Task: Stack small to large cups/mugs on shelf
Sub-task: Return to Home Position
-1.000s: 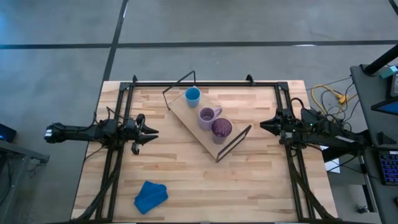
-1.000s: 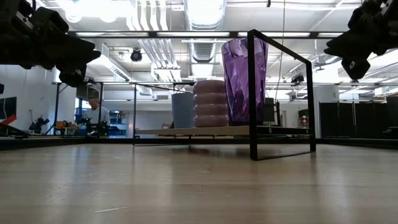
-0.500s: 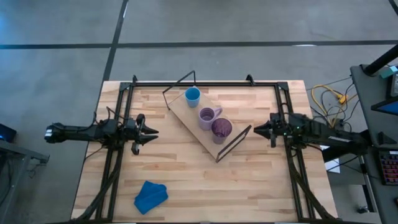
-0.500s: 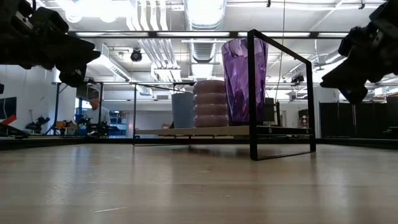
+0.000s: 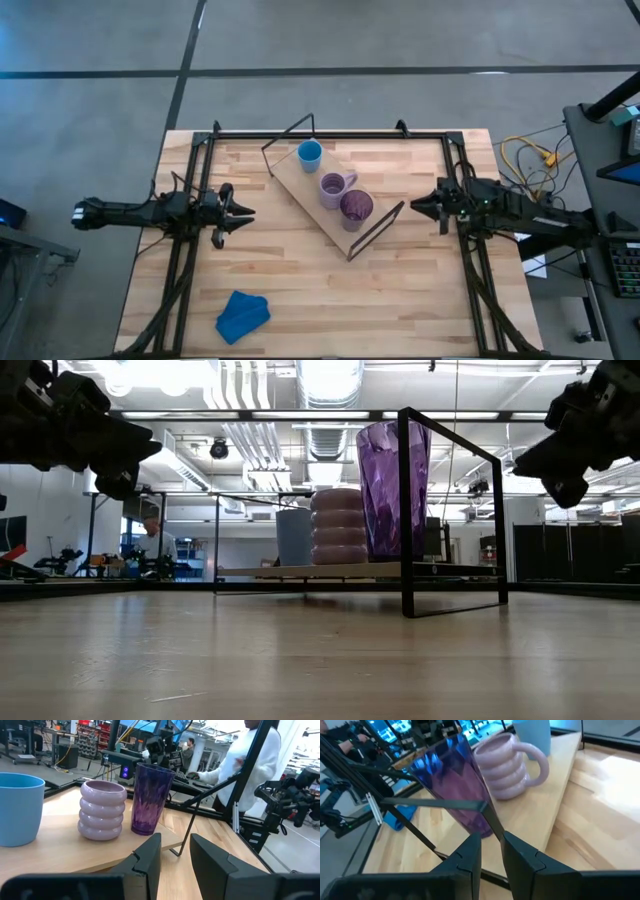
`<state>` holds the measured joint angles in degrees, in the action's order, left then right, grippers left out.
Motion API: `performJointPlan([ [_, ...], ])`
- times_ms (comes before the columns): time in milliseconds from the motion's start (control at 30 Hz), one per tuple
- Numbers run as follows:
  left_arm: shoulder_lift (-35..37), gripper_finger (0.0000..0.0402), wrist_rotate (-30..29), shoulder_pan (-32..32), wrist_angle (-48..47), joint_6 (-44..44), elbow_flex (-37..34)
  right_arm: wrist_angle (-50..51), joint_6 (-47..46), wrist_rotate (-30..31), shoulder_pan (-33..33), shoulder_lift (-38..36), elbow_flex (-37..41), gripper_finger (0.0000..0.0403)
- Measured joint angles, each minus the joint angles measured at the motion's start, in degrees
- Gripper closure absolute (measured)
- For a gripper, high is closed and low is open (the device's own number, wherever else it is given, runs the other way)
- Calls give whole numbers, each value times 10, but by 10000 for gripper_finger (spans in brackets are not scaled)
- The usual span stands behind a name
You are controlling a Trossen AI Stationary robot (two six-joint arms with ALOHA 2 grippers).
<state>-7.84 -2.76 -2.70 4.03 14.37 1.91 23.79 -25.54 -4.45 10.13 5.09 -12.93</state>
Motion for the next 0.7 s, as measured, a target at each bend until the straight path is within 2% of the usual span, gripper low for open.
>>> performJointPlan([
  [367,0,313,0,0,0,0,0,-2,0,0,0,-6,-29,335],
  [700,-1,313,-2,0,0,0,0,-3,0,0,0,-52,16,335],
])
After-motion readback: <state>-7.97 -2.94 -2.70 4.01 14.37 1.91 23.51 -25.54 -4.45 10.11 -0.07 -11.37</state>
